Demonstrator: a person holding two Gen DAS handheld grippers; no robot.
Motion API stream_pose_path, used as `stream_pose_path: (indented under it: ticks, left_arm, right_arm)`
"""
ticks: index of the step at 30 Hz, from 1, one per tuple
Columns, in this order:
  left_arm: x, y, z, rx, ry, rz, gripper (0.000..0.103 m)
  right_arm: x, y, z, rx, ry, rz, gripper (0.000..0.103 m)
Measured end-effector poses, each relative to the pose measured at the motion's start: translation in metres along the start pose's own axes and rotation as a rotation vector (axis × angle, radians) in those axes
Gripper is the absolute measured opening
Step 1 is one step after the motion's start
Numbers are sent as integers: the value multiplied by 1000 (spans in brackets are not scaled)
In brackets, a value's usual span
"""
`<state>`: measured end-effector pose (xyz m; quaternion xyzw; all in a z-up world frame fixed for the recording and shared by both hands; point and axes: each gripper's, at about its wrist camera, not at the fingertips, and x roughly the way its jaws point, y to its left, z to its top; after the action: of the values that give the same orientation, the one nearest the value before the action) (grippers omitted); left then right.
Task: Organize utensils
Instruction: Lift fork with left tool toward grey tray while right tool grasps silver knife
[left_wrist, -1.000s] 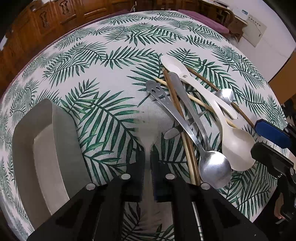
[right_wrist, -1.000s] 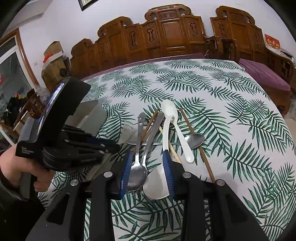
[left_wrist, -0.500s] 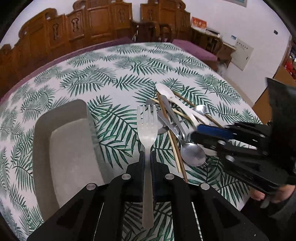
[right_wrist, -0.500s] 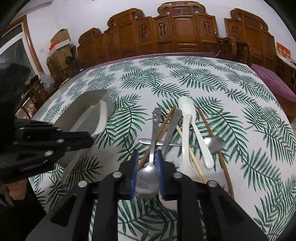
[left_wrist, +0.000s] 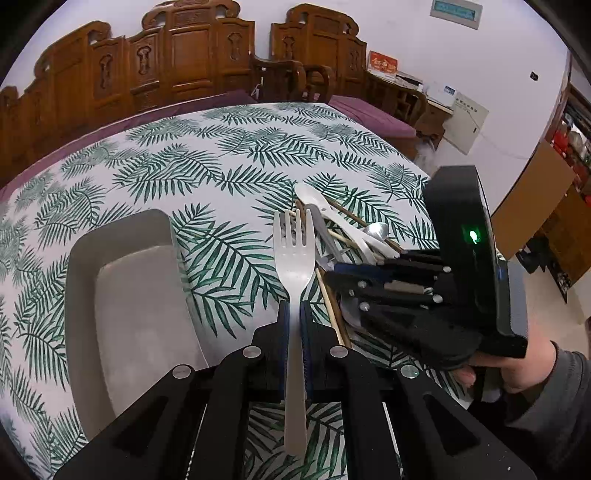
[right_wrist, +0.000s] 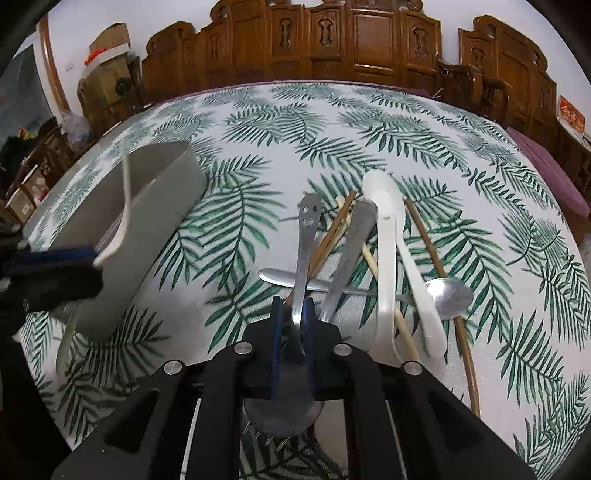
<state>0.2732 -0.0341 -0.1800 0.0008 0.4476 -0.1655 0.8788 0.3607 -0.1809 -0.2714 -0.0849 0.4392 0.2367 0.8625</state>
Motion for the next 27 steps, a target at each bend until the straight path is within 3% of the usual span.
stream_pose_path:
  ticks: [16, 23, 27]
  left_arm:
    - [-1, 4, -2, -17, -7, 7, 5]
    - [0, 7, -1, -20, -10, 12, 5]
    - [-1, 11, -2, -24, -13, 16, 5]
  right_arm:
    - [9, -5, 13, 36, 20, 24, 7]
    - [-11, -9, 10, 53, -34, 57, 2]
    - [-11, -14, 5, 57, -21, 52, 2]
